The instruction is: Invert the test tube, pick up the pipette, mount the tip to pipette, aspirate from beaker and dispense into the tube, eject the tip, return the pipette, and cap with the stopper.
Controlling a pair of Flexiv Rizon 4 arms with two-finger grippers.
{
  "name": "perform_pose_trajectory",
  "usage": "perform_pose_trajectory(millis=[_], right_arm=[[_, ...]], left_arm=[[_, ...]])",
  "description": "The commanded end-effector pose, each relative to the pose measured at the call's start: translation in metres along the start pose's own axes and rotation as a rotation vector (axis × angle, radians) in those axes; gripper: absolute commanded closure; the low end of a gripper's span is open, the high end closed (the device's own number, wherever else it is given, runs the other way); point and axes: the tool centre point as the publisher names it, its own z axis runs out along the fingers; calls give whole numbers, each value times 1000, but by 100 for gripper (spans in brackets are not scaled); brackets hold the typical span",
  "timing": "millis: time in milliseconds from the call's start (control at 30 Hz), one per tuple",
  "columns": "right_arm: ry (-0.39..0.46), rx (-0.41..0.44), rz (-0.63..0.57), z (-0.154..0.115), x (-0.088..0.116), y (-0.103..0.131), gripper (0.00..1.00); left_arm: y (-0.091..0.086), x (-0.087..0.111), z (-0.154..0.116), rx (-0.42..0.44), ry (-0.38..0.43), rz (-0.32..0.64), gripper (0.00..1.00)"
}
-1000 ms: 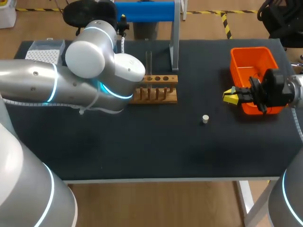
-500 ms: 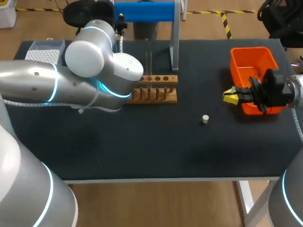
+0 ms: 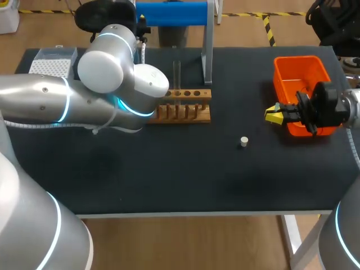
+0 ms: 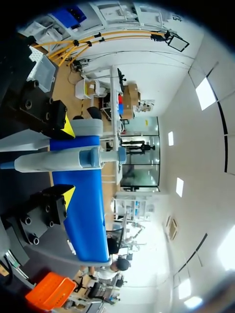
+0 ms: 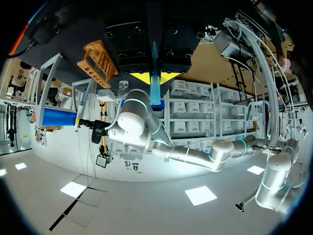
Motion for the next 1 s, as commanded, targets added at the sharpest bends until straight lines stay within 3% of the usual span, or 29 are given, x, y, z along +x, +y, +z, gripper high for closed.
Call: perform_pose_trajectory(millis=[33,1000], right_arm=[[-1,1,0,-1,1,0,100],[-1,1,0,-1,1,0,100]], left_arm=[[2,2,9,15,1,10,51],[-4,-2,17,43,-4,17,54]])
